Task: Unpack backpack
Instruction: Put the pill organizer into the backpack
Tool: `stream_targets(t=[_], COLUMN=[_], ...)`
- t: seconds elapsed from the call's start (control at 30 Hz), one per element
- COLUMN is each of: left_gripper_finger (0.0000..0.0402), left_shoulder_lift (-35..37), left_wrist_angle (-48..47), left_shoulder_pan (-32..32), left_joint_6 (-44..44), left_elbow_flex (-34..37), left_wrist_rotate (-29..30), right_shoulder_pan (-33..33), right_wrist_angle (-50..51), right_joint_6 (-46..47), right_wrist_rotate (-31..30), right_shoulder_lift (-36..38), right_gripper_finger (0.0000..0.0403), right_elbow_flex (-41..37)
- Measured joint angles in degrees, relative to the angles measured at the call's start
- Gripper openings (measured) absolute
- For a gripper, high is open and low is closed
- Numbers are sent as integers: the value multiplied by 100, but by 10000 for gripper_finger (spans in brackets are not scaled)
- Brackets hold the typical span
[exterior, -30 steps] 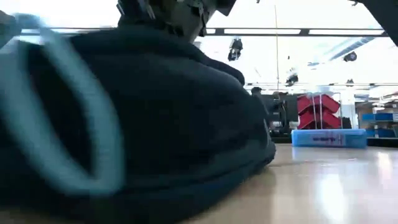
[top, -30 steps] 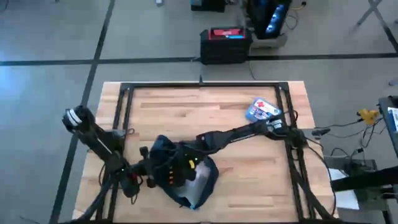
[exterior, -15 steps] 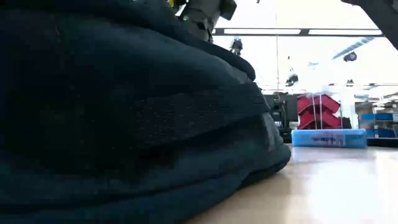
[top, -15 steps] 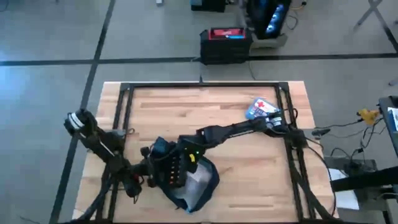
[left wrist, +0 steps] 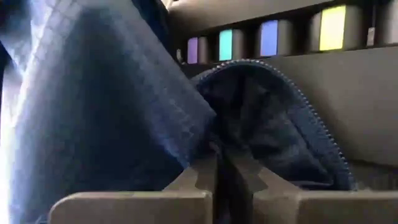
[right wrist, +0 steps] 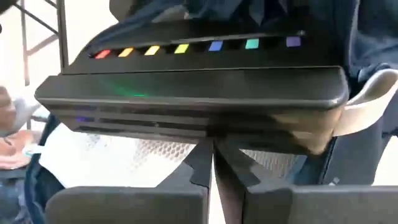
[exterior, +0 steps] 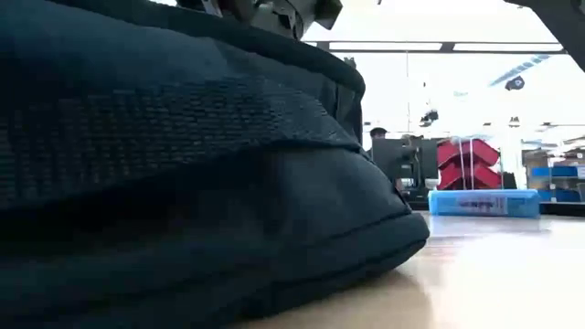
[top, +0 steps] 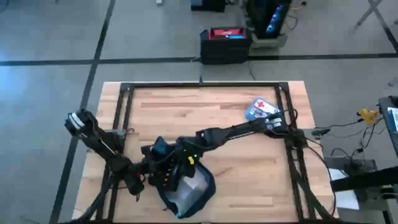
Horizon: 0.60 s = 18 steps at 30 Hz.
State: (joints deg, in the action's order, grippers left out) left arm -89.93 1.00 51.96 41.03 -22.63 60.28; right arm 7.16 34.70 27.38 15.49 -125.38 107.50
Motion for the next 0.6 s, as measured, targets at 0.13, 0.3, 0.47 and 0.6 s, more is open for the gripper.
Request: stream_targets(t=[0.13, 0.3, 0.47, 0.6], left_gripper_finger=[0, 0, 0, 0], left_shoulder_lift=[0, 0, 0, 0], left_wrist_angle=[11, 2, -2, -12], left_shoulder_pan=[-12, -17, -24, -26], left_joint_6=[-2, -2, -2, -2], left_elbow_flex=[0, -2, -2, -4], left_wrist_rotate=[45, 72, 74, 140], right_shoulder_pan=[-45, 42, 102, 100], right_wrist_angle=[474, 546, 528, 191], right_joint_6=[159, 177, 120, 112], right_wrist_rotate=[-52, -46, -45, -26], right_shoulder_lift=[0, 0, 23, 12], right_gripper_finger=[0, 0, 0, 0], right_elbow_flex=[-10, 14, 243, 291])
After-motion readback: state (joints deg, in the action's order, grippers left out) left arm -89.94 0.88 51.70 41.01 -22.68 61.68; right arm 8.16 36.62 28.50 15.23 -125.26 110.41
